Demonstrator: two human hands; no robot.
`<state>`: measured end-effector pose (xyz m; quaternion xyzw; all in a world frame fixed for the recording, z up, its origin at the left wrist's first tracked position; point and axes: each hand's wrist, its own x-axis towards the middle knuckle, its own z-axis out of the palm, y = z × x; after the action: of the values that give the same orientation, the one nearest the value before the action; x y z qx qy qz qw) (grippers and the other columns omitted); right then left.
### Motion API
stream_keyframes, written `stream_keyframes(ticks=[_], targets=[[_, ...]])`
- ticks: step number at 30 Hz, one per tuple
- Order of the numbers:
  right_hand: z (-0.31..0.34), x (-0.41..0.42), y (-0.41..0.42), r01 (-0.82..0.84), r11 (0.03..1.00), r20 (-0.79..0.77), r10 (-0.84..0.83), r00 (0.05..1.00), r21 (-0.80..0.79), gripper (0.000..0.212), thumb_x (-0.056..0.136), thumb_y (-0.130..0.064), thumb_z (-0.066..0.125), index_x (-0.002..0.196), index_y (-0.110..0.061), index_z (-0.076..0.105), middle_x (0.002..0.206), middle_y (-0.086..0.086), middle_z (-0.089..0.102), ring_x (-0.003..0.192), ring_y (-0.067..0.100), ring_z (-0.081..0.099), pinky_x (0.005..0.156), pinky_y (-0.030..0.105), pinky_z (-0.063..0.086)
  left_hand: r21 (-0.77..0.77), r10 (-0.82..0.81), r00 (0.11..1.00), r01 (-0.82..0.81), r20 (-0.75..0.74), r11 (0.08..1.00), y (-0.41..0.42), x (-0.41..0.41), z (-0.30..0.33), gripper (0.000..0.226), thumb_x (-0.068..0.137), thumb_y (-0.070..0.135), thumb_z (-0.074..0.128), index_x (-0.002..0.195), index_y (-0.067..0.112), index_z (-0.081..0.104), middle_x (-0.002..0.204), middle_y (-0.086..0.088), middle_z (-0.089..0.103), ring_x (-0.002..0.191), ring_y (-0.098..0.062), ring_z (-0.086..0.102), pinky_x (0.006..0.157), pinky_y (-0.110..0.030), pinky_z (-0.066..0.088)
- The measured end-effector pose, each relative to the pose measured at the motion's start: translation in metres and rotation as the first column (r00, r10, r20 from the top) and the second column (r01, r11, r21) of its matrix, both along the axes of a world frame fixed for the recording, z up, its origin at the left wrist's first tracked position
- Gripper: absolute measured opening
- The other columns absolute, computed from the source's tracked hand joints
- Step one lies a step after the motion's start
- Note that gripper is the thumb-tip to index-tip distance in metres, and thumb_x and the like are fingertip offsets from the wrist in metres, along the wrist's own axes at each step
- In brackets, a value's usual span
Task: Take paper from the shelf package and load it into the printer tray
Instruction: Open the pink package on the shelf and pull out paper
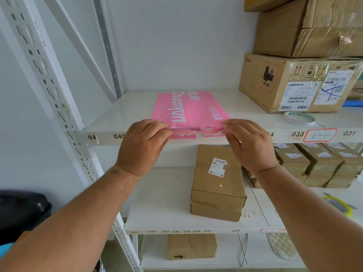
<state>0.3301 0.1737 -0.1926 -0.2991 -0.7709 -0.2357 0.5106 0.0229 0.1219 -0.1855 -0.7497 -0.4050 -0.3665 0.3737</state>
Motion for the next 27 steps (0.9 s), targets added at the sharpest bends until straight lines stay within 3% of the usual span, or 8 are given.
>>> stream_keyframes(ticks=[5, 10, 15, 20, 27], targets=[[-0.001, 0.0, 0.0, 0.006, 0.999, -0.008, -0.006, 1.0, -0.031, 0.009, 0.094, -0.007, 0.076, 0.101, -0.003, 0.081, 0.107, 0.008, 0.08, 0.098, 0.03, 0.077, 0.08, 0.043, 0.062, -0.004, 0.041, 0.999, -0.041, 0.007, 0.999, -0.001, 0.01, 0.001, 0.007, 0.096, 0.012, 0.069, 0.098, 0.008, 0.074, 0.102, -0.009, 0.071, 0.094, -0.034, 0.066, 0.082, -0.045, 0.052], [-0.001, -0.001, -0.001, 0.013, 0.999, -0.016, -0.014, 1.0, -0.036, 0.008, 0.094, -0.01, 0.076, 0.1, -0.006, 0.082, 0.107, 0.005, 0.081, 0.098, 0.027, 0.077, 0.077, 0.041, 0.062, 0.043, 0.037, 0.999, -0.036, -0.015, 0.998, -0.001, 0.034, 0.005, 0.021, 0.099, 0.03, 0.068, 0.098, 0.011, 0.076, 0.108, -0.006, 0.073, 0.099, -0.031, 0.067, 0.086, -0.044, 0.051], [0.002, 0.0, -0.001, 0.006, 0.998, -0.03, -0.008, 1.0, -0.062, 0.01, 0.096, -0.013, 0.075, 0.1, -0.009, 0.082, 0.108, 0.002, 0.081, 0.099, 0.024, 0.078, 0.079, 0.04, 0.061, 0.073, 0.078, 0.997, -0.079, 0.021, 0.994, 0.0, 0.041, 0.004, 0.007, 0.095, 0.012, 0.069, 0.092, 0.012, 0.075, 0.096, -0.005, 0.071, 0.088, -0.033, 0.066, 0.08, -0.043, 0.049], [0.002, -0.002, -0.005, 0.016, 0.995, -0.066, -0.022, 0.998, -0.099, 0.01, 0.097, -0.014, 0.074, 0.102, -0.011, 0.081, 0.11, 0.001, 0.081, 0.098, 0.024, 0.078, 0.078, 0.034, 0.06, 0.026, 0.06, 0.997, -0.059, -0.048, 0.998, 0.002, 0.035, 0.008, 0.005, 0.093, 0.004, 0.068, 0.095, 0.007, 0.072, 0.092, -0.009, 0.07, 0.085, -0.034, 0.065, 0.073, -0.042, 0.052], [0.005, -0.002, -0.006, 0.024, 0.999, -0.013, -0.024, 1.0, -0.041, 0.01, 0.097, -0.015, 0.074, 0.101, -0.008, 0.08, 0.104, 0.004, 0.081, 0.092, 0.028, 0.077, 0.071, 0.04, 0.06, 0.071, 0.067, 0.987, -0.057, -0.146, 0.996, -0.006, 0.017, 0.01, 0.012, 0.098, 0.017, 0.067, 0.09, 0.01, 0.071, 0.088, -0.008, 0.068, 0.079, -0.033, 0.063, 0.067, -0.044, 0.051]])
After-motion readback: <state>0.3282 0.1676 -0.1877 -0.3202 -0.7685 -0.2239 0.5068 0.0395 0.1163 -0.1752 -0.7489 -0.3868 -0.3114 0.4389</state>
